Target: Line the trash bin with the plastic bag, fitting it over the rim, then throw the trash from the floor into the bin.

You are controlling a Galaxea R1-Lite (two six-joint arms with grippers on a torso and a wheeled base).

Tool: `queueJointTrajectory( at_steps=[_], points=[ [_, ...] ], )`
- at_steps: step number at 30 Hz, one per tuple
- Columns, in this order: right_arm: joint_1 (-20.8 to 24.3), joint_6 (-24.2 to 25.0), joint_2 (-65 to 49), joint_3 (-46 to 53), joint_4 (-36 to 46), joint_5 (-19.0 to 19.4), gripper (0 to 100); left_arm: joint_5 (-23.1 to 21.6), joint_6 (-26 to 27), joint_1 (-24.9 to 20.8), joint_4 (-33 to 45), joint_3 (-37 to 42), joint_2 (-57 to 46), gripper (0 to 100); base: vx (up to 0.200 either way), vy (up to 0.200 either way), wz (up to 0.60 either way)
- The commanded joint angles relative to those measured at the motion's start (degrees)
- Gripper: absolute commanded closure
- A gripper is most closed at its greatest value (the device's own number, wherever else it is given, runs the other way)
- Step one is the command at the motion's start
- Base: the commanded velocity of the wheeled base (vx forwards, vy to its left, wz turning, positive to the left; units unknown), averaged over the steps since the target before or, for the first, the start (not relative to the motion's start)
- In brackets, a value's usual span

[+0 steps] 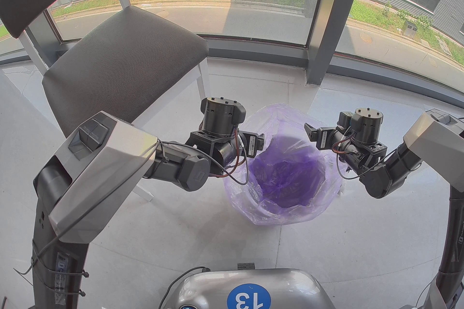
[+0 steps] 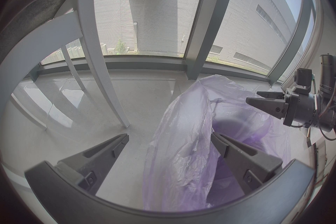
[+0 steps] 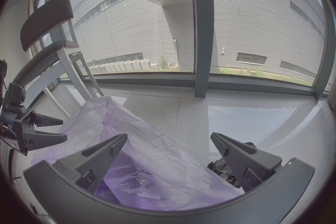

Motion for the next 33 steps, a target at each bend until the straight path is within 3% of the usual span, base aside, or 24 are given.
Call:
queueJointTrajectory(
  at_steps=[1,20,33],
  points=[
    [-0.25,-0.01,0.58,-0.20,0.00,0.07,0,0.14,-0.03,0.66,0.24,-1.21,0.69,0,0.000,0.000,0.00],
    [-2.10,0.08,5.59,-3.63,0.00,0.51,0,3.75,-0.82,1.71,-0.03,-8.07,7.02,0,0.000,0.000,0.00],
    [-4.30,0.08,8.49,-6.00,0.53,1.74,0,3.83,-0.74,2.59,0.32,-7.80,8.34,0,0.000,0.000,0.00]
  ],
)
